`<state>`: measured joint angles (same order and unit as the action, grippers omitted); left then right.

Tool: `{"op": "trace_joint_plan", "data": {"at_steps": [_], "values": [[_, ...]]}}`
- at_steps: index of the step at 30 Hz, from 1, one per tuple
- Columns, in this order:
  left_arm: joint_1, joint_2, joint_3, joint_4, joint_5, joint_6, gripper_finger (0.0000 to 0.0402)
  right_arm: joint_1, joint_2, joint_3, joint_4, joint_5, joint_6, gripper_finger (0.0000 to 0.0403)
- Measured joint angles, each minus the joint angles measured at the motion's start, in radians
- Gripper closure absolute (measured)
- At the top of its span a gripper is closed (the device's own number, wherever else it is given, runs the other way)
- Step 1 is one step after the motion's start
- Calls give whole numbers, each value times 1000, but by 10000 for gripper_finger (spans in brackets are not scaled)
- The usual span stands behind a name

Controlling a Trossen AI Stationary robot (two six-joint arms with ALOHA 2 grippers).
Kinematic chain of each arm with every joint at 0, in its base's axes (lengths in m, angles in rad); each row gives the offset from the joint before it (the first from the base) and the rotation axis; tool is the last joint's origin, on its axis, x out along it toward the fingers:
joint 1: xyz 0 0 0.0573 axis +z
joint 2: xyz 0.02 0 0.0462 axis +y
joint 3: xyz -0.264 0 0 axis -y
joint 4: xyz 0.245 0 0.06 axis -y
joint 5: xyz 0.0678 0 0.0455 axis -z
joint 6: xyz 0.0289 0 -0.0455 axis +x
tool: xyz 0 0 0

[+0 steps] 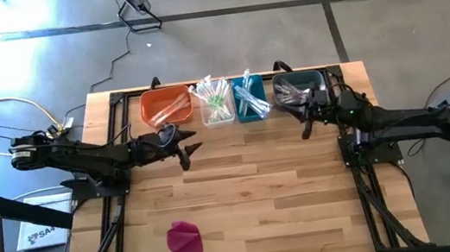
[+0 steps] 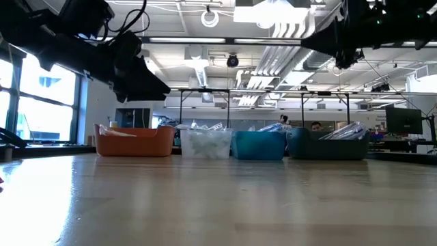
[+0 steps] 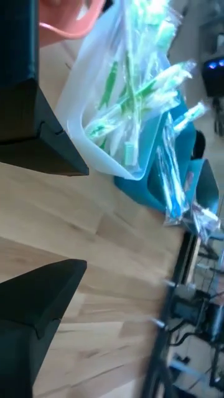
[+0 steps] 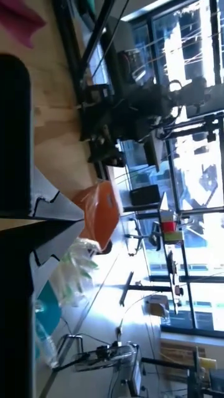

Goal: Pick & Place Toothbrushes
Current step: Put the green toothbrush into the transparent bin

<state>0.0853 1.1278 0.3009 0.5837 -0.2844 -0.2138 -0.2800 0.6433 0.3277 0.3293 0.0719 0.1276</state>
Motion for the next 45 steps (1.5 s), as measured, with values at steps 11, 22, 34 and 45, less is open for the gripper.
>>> {"op": "trace_joint_plan", "data": {"at_steps": [11, 22, 34, 45], "values": [[1, 0, 240, -458, -209, -83, 197, -4, -4, -109, 29, -30, -26, 401], [212, 10, 492, -860, -21, -42, 321, -4, -4, -109, 31, -55, -124, 401], [510, 113, 495, -866, 369, 52, 397, -4, -4, -109, 98, -57, -129, 401], [543, 336, 597, -748, 394, 81, 396, -47, -3, -109, 109, -51, -133, 401]]}}
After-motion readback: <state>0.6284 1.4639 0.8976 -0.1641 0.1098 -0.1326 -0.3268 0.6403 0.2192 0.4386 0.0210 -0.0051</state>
